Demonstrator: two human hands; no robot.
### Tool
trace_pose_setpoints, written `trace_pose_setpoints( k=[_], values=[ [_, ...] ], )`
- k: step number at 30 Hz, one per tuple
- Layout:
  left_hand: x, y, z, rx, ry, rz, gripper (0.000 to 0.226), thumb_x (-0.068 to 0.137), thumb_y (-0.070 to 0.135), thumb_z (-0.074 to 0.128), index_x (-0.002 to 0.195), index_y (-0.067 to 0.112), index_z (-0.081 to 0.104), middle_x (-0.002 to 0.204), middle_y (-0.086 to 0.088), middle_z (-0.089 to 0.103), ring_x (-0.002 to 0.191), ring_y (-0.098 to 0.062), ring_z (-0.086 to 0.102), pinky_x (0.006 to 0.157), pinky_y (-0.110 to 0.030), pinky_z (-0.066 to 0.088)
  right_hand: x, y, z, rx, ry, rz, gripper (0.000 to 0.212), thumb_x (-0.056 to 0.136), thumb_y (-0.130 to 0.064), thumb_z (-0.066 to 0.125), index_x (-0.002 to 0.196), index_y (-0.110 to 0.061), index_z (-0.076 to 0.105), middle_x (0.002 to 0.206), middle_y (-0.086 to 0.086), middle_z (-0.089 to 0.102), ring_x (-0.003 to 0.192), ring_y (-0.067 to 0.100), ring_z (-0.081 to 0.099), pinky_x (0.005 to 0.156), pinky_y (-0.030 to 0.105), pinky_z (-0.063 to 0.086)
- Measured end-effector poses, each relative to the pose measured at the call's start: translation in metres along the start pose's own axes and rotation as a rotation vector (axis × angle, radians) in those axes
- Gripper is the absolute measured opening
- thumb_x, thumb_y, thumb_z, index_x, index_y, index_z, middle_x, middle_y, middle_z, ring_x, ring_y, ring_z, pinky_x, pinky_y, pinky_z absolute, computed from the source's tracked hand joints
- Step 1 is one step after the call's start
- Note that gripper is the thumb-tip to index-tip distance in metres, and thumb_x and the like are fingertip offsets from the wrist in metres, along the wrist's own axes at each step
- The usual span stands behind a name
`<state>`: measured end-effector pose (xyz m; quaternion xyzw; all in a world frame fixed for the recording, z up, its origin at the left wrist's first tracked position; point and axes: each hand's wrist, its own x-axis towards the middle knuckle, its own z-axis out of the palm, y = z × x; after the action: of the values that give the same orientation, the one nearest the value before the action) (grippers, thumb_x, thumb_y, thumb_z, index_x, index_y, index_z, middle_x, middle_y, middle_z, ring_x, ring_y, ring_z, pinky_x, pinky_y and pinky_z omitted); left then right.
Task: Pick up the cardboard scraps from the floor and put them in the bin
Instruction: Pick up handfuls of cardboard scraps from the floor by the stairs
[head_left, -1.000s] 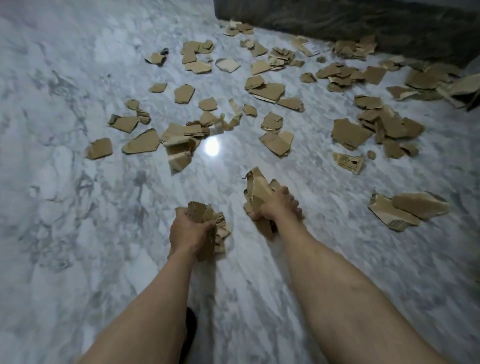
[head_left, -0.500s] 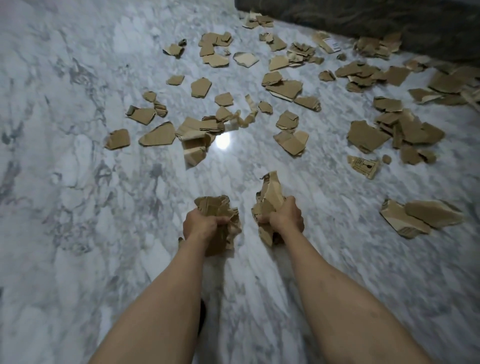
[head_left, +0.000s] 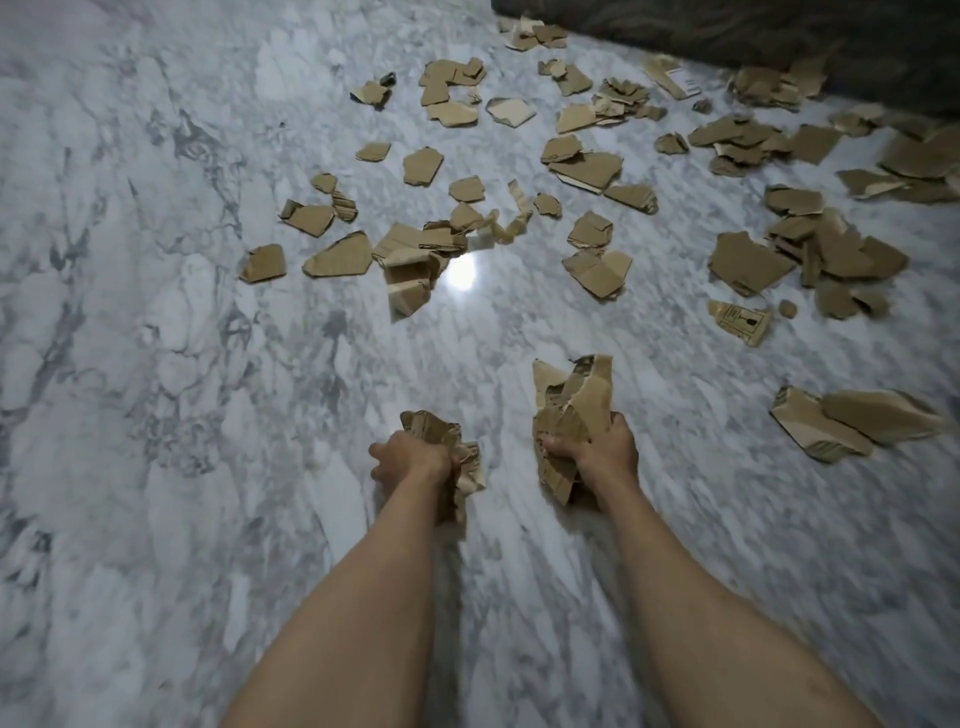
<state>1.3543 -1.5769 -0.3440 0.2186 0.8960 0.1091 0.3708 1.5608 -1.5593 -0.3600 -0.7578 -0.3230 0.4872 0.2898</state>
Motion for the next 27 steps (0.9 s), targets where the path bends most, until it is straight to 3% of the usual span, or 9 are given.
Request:
trace_pose_setpoints(
  k=[2,5,10,14,19,23,27],
  values=[
    [0.002,0.0,0.002,-0.061,-0.047,-0.035,0.056,0.07,0.028,0.087,0.113,0.004,0.063,0.121,-0.016,0.063,0.11,-0.036,0.061,0.09,-0.038,0.054,0.002,0.006,-0.006,0.077,0.015,0.023,0.071,0.053,-0.016,0.097,0.109,-0.015,0.053,0.107,0.004,0.067,0.095,0.027,0.065,0.083,0.046,0.058],
    [0.0,-0.008,0.005,-0.142,-0.128,-0.075,0.062,0.054,0.027,0.092,0.104,0.005,0.062,0.106,-0.014,0.067,0.1,-0.035,0.066,0.087,-0.044,0.058,0.001,0.009,-0.015,0.134,0.022,0.036,0.07,0.052,-0.011,0.097,0.108,-0.012,0.055,0.105,0.007,0.068,0.093,0.028,0.067,0.08,0.048,0.059],
    [0.025,-0.01,0.038,-0.296,-0.256,-0.004,0.087,0.009,0.036,0.091,0.091,0.014,0.068,0.09,-0.012,0.075,0.079,-0.036,0.072,0.07,-0.054,0.061,-0.002,0.002,-0.049,0.082,-0.036,0.039,0.074,0.051,-0.02,0.098,0.108,-0.017,0.051,0.11,0.005,0.066,0.1,0.028,0.064,0.084,0.046,0.057],
    [-0.01,0.029,0.003,-0.329,-0.248,0.136,0.068,0.028,0.035,0.094,0.088,0.019,0.067,0.087,-0.008,0.075,0.08,-0.035,0.072,0.075,-0.053,0.061,-0.001,-0.024,-0.052,-0.153,-0.179,-0.037,0.091,0.052,-0.027,0.096,0.125,-0.021,0.043,0.121,0.0,0.06,0.111,0.026,0.058,0.093,0.041,0.05],
    [0.026,0.058,-0.041,-0.3,-0.13,0.261,0.064,0.033,0.043,0.091,0.089,0.025,0.067,0.089,-0.003,0.075,0.084,-0.032,0.071,0.083,-0.05,0.059,0.012,-0.06,0.011,-0.271,-0.22,-0.044,0.104,0.062,-0.031,0.092,0.141,-0.018,0.026,0.135,0.009,0.052,0.12,0.033,0.052,0.086,0.036,0.047],
    [0.059,0.076,-0.055,-0.247,-0.076,0.304,0.049,0.056,0.029,0.092,0.095,0.023,0.064,0.096,-0.002,0.073,0.091,-0.029,0.068,0.089,-0.047,0.056,0.022,-0.061,0.05,-0.691,-0.113,-0.028,0.078,0.075,-0.032,0.08,0.135,-0.014,0.032,0.135,0.013,0.047,0.124,0.034,0.045,0.099,0.047,0.044],
    [0.089,0.106,-0.059,-0.132,-0.06,0.368,0.056,0.064,0.033,0.09,0.104,0.017,0.054,0.104,-0.003,0.068,0.092,-0.027,0.062,0.082,-0.037,0.05,0.035,-0.069,0.065,-0.793,-0.03,-0.023,0.062,0.074,-0.03,0.08,0.123,-0.017,0.044,0.133,0.011,0.034,0.121,0.031,0.036,0.091,0.041,0.042]
  ],
)
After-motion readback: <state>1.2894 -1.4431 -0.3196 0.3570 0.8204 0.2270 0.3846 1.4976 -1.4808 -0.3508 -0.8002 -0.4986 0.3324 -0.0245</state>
